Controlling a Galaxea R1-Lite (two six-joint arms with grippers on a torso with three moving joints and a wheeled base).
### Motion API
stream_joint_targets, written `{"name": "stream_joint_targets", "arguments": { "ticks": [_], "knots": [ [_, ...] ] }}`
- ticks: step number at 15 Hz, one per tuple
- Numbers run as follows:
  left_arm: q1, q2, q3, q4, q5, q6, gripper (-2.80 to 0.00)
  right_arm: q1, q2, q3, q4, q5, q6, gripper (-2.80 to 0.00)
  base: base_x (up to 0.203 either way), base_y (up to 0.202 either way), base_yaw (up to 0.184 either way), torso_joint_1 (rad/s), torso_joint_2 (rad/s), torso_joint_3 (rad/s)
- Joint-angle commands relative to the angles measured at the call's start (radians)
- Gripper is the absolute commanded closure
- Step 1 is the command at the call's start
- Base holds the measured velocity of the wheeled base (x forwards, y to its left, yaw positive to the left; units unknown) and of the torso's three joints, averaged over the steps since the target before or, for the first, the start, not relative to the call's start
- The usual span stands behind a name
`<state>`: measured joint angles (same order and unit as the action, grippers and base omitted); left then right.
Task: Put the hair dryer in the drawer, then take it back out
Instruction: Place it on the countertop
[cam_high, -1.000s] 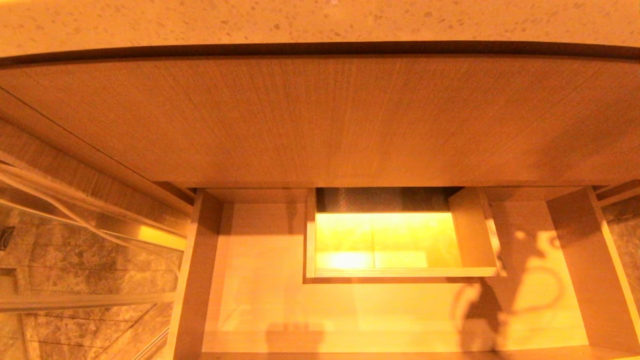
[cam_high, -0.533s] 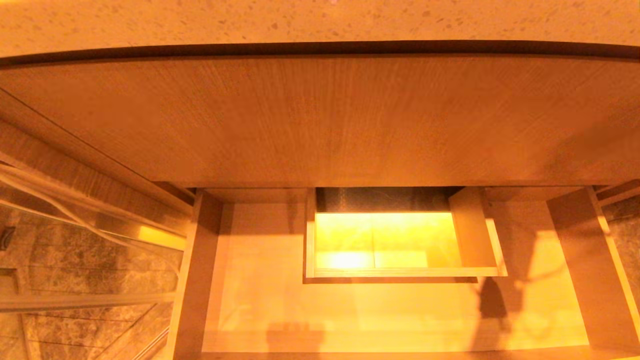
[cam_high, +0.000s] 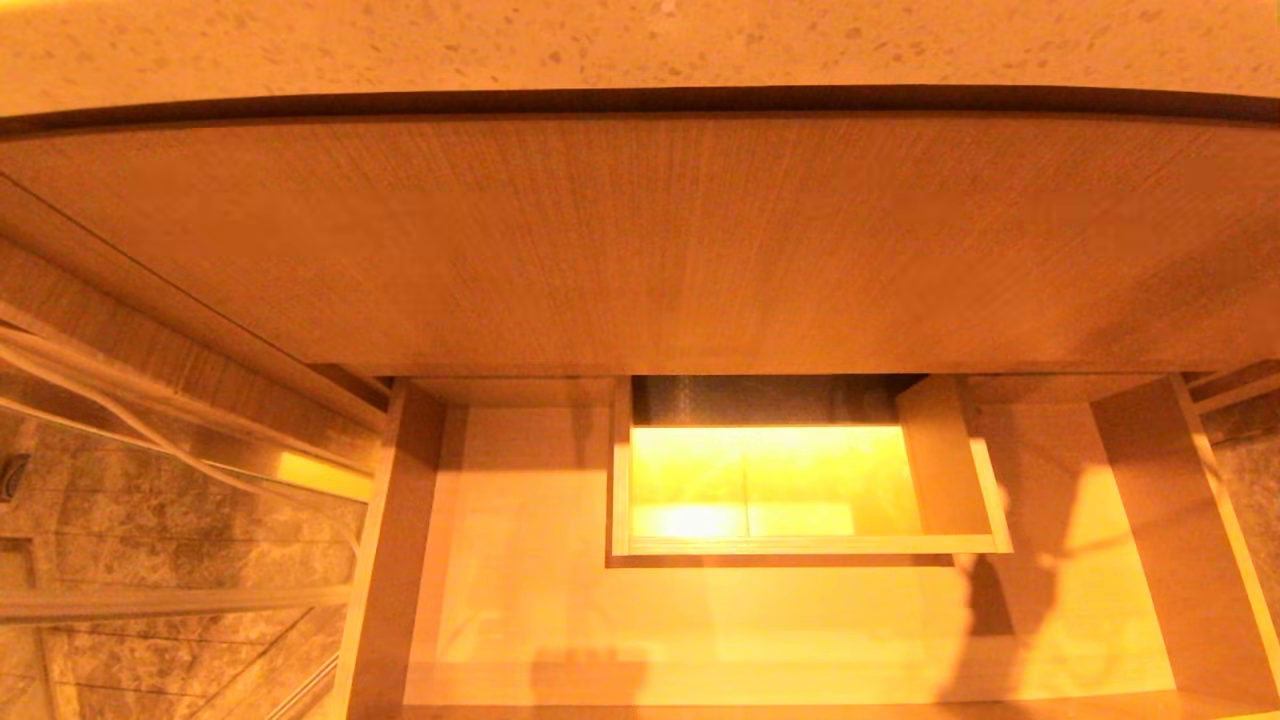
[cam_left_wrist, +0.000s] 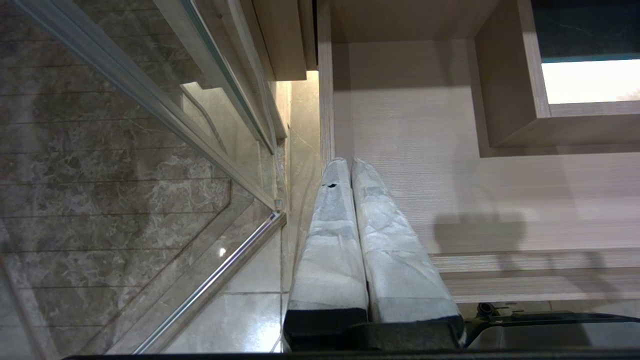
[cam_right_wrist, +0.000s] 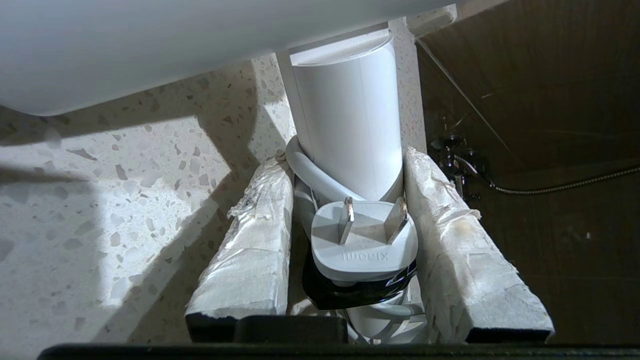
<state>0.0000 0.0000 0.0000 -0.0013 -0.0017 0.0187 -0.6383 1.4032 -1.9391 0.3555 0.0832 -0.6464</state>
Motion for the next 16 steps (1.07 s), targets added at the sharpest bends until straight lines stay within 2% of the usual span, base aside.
{"name": "stream_joint_targets", "arguments": {
  "ticks": [1,7,10,16],
  "knots": [
    [0.000,0.000,0.002,0.000,0.000,0.000,0.00,0.011,0.005,0.000,0.005,0.003,-0.004,0.00,0.000,0.000,0.000,0.000,0.00,0.000],
    [0.000,0.000,0.002,0.000,0.000,0.000,0.00,0.009,0.001,0.000,0.078,-0.016,0.007,0.00,0.000,0.000,0.000,0.000,0.00,0.000],
    [0.000,0.000,0.002,0.000,0.000,0.001,0.00,0.011,-0.009,0.000,0.083,-0.089,0.011,0.00,0.000,0.000,0.000,0.000,0.00,0.000],
    [0.000,0.000,0.002,0.000,0.000,0.001,0.00,0.011,-0.012,0.000,0.067,-0.088,0.057,0.00,0.000,0.000,0.000,0.000,0.00,0.000]
  ]
}}
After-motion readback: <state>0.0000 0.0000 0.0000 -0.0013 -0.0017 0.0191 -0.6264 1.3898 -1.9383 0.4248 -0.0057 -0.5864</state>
